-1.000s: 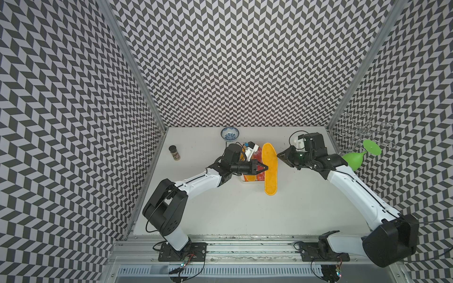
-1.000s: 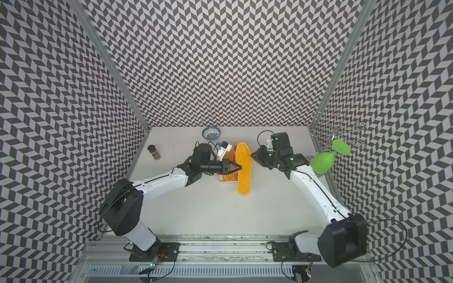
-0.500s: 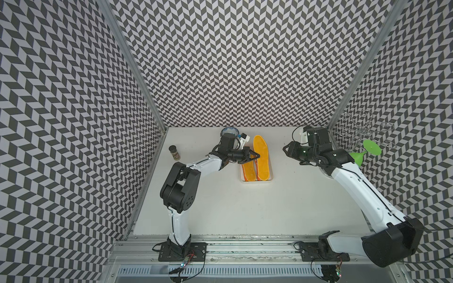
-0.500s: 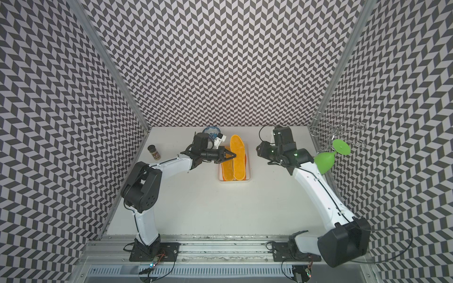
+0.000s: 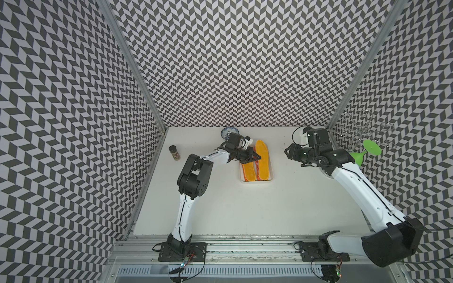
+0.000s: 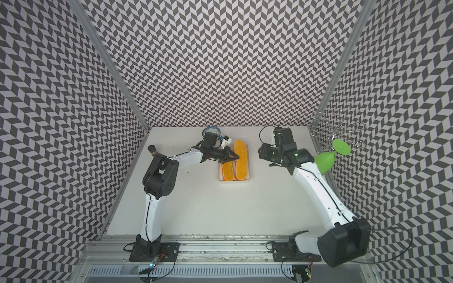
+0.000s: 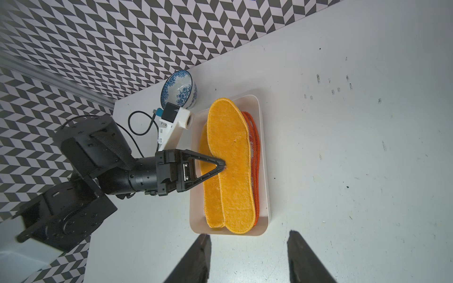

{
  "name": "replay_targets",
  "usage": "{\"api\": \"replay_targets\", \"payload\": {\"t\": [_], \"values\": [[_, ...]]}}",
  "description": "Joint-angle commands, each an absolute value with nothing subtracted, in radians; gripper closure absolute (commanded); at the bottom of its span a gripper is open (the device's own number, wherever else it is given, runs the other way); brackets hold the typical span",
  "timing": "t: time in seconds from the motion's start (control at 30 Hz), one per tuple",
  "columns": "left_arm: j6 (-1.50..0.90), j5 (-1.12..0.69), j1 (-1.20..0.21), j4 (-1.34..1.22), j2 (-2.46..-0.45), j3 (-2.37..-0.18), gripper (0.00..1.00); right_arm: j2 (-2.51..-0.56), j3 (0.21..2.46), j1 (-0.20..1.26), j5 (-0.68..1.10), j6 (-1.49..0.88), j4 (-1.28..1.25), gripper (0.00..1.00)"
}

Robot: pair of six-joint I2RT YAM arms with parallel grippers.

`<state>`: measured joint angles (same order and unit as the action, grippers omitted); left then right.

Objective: Put the insoles into the storage box
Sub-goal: Place the insole in the storage box.

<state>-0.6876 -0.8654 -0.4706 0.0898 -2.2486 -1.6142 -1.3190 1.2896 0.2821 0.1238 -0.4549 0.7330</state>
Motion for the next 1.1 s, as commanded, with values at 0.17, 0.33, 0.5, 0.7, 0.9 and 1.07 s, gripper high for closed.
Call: {"api": "replay_targets", "payload": {"t": [0.17,0.33,0.5,0.7,0.9,1.07], "values": [[-0.644,-0.858,-0.466,0.164,-2.302,-1.669,1.0,-1.335,1.262,0.266,0.142,-0.433,0.697,0.46],[-0.635,-0.849,-0.468,0.191,-2.329,-1.699,0.96,-1.355,1.259,0.265,0.143,-0.44,0.695,0.46],[-0.634,-0.853,-0.471,0.198,-2.35,-1.717,0.95,-1.371,1.262,0.263,0.146,-0.436,0.696,0.46],[-0.61,-0.833,-0.469,0.236,-2.361,-1.723,0.85,-1.381,1.256,0.261,0.15,-0.435,0.699,0.46],[-0.58,-0.809,-0.47,0.29,-2.349,-1.757,0.67,-1.391,1.274,0.26,0.147,-0.432,0.703,0.46],[-0.566,-0.779,-0.471,0.334,-2.333,-1.774,0.54,-1.391,1.289,0.259,0.144,-0.429,0.704,0.46]]}}
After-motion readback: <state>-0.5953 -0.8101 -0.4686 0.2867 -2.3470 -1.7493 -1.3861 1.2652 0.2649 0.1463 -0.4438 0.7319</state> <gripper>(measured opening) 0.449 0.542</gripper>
